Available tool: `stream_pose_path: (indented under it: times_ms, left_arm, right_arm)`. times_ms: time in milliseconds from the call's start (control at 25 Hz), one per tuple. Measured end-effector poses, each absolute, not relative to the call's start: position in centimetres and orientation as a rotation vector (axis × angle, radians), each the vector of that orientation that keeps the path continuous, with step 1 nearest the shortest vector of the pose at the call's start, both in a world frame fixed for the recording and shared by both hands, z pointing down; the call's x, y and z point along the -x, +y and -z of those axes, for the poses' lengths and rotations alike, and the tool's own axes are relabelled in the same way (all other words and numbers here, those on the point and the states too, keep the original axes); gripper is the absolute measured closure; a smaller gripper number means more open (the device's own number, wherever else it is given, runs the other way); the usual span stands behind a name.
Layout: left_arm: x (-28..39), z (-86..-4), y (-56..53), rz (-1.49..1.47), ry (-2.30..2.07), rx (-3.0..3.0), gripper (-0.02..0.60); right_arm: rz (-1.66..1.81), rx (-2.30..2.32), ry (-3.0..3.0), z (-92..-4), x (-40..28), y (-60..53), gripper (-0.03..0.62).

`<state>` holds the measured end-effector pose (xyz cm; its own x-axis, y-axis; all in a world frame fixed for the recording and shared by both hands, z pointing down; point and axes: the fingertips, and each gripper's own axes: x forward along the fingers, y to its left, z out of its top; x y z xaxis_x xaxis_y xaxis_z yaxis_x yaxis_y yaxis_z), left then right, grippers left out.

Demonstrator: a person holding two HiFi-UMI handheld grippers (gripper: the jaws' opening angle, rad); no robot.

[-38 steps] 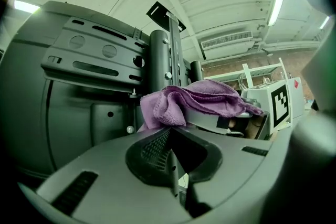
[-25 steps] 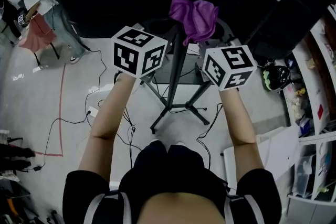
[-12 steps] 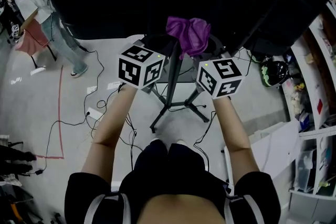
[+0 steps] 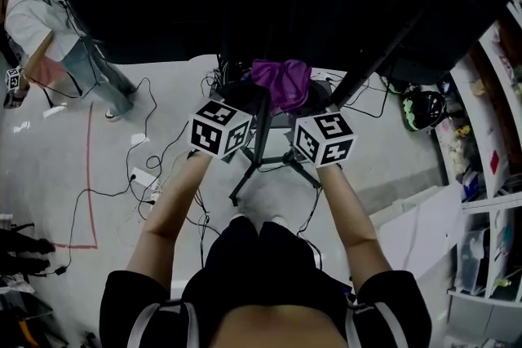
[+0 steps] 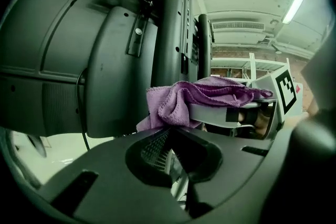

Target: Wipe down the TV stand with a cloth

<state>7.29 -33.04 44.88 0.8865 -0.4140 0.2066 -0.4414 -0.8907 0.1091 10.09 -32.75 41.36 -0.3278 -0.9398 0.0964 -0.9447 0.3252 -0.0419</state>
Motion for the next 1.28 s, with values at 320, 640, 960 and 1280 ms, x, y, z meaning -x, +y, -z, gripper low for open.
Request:
stream_pose_path:
  times_ms: [320,640,960,1280]
  left_arm:
    - [-7.8,-52.2,-33.1,-0.335,-0.657,-2.845,0.575]
    - [-7.9,-57.6,-33.0,-0.347,-0.675,-2.813,0.575]
    - [-7.9,-62.7,-31.4,-0.478,-0.703,-2.754,0.575]
    - [-8.6,-55.2,-27.0,-0.345,-0.496,-2.884,0.575]
  right_arm:
    - [-0.316,-1.811,-2.465,-48.5,-10.5,-32.8,0.53]
    - [-0.451,-1.831,-2.377,-53.7,-10.5,-32.8,0.53]
    - [-0.638,-1.85,-2.306,-58.8,-10.2,-31.4,0.53]
    - [-0.517,-1.921,-2.367,-51.6,-11.2,-27.2,0.53]
